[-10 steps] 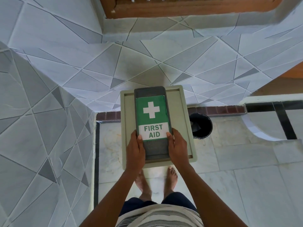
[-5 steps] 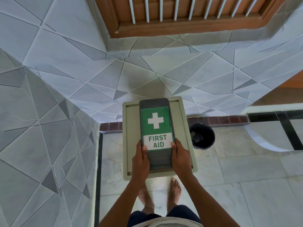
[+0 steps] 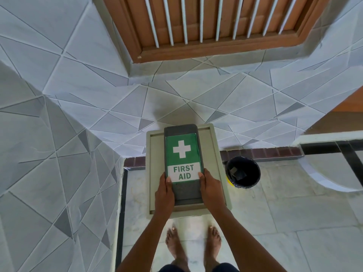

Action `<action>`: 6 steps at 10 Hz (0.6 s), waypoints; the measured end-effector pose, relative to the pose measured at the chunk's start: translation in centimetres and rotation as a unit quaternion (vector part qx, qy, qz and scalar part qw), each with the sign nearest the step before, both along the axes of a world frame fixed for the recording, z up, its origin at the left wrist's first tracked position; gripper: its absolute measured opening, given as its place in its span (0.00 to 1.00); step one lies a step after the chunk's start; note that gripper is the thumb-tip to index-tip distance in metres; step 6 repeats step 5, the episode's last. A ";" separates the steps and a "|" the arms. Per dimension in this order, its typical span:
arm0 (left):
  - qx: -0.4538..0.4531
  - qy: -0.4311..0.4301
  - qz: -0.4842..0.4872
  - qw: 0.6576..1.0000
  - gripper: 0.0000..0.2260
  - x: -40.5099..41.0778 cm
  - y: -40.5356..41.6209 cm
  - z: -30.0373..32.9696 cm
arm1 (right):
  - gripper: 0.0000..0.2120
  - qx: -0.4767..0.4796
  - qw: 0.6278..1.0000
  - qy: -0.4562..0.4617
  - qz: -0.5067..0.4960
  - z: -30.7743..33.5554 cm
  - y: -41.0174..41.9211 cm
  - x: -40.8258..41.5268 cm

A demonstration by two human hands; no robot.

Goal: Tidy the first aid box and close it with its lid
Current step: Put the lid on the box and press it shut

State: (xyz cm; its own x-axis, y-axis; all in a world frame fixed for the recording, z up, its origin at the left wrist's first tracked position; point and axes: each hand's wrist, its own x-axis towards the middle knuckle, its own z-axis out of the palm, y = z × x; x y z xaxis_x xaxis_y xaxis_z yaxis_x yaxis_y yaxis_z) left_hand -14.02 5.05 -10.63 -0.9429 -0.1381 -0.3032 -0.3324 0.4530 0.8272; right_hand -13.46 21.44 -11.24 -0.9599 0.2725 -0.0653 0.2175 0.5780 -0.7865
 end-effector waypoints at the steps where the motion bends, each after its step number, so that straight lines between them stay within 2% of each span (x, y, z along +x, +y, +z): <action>1: -0.013 -0.003 0.018 1.000 0.19 0.0 0.3 -0.1 | 0.17 -0.002 1.000 -0.002 0.015 -0.1 0.5 -0.1; 3: -0.037 0.005 0.028 0.999 0.18 0.4 0.1 0.3 | 0.15 -0.007 0.999 -0.008 0.031 0.6 1.2 0.2; 4: -0.049 0.041 0.092 0.994 0.16 2.2 -0.2 1.4 | 0.21 0.021 1.000 -0.018 -0.007 1.5 1.7 1.9; 5: -0.041 0.083 0.129 0.987 0.16 3.8 -0.6 2.3 | 0.18 0.007 0.999 0.012 -0.032 2.6 1.3 3.6; 6: -0.041 0.083 0.129 0.987 0.16 3.8 -0.6 2.3 | 0.18 0.007 0.999 0.012 -0.032 2.6 1.3 3.6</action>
